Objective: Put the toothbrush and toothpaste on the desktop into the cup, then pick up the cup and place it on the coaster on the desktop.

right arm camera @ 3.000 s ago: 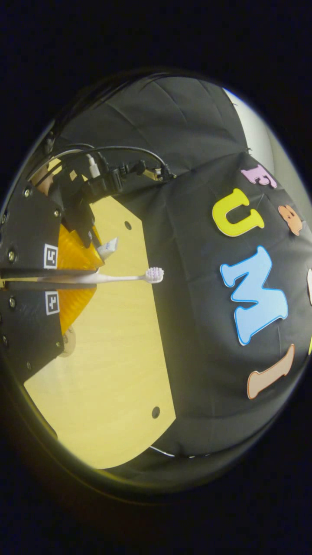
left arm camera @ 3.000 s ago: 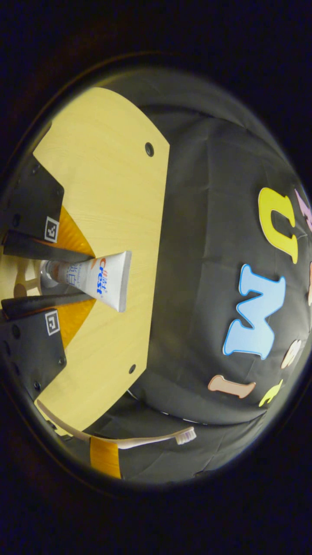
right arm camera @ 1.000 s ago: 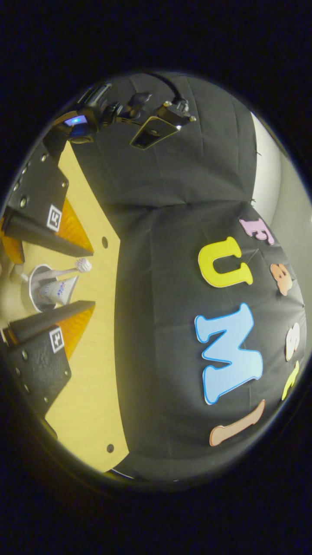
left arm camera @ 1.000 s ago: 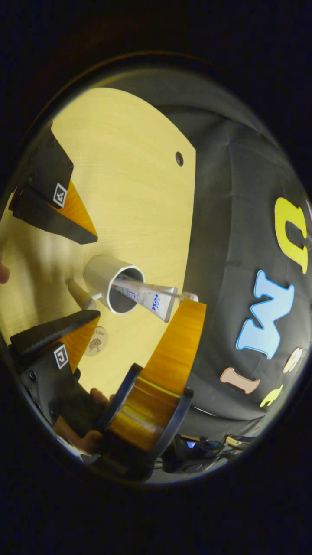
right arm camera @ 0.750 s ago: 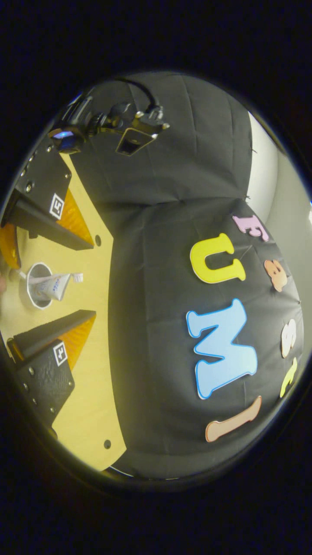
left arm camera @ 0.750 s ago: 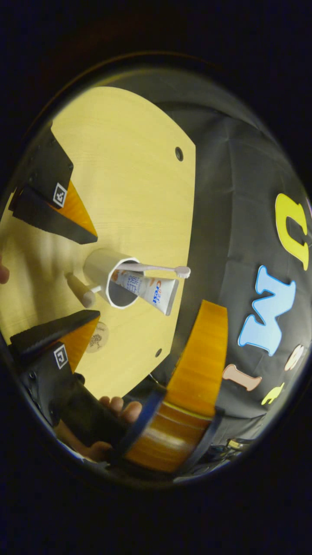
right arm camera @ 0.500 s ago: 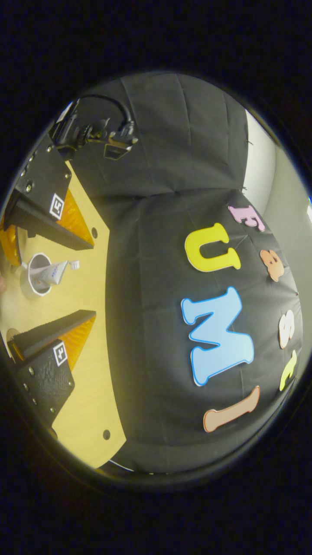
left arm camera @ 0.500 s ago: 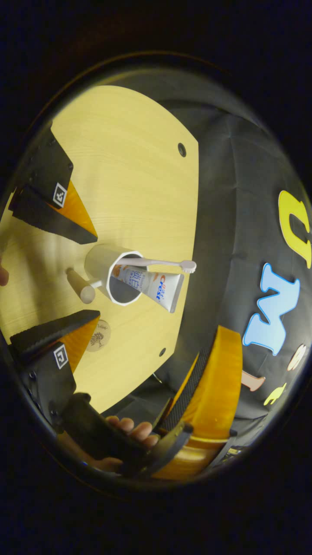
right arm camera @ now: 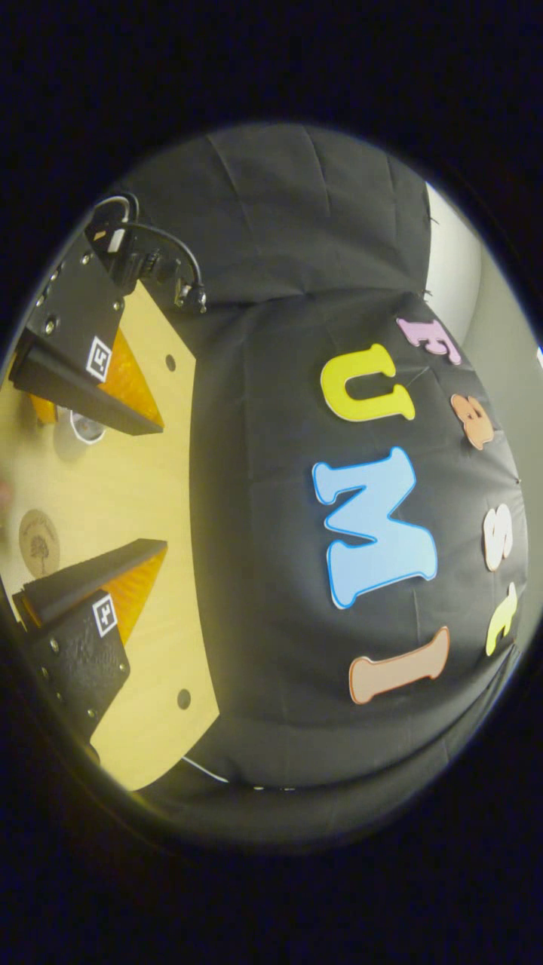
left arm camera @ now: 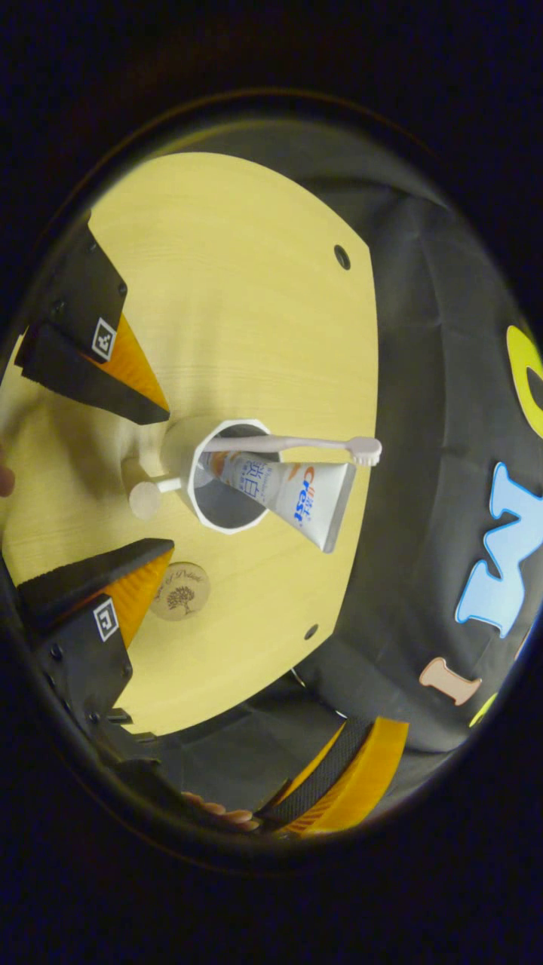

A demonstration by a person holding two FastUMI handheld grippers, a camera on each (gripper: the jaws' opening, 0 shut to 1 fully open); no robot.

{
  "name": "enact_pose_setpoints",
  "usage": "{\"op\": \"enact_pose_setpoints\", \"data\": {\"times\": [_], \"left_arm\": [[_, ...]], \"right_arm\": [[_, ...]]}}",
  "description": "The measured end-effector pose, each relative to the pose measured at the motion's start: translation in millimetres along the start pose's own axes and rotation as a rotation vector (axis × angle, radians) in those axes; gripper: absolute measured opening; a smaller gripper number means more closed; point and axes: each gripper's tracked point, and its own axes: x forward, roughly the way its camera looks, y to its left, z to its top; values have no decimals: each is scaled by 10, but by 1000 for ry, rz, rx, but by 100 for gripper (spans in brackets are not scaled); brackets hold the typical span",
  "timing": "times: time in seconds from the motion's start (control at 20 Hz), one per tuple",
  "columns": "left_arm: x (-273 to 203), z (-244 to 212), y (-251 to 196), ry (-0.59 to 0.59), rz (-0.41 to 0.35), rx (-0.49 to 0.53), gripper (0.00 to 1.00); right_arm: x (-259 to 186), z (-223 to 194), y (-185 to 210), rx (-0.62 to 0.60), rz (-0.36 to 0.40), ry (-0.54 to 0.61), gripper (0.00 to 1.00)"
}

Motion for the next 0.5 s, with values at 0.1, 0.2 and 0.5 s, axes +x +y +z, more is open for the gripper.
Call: {"op": "enact_pose_setpoints", "data": {"times": [0.1, 0.2, 0.5], "left_arm": [[69, -35, 34, 41, 28, -8, 98], [130, -74, 33, 93, 38, -32, 95], [270, -93, 69, 189, 91, -7, 94]], "right_arm": [[-107, 11, -146, -1, -26, 12, 87], [-218, 33, -251, 0, -43, 19, 87], [-494, -53, -538, 8, -84, 60, 87]]}}
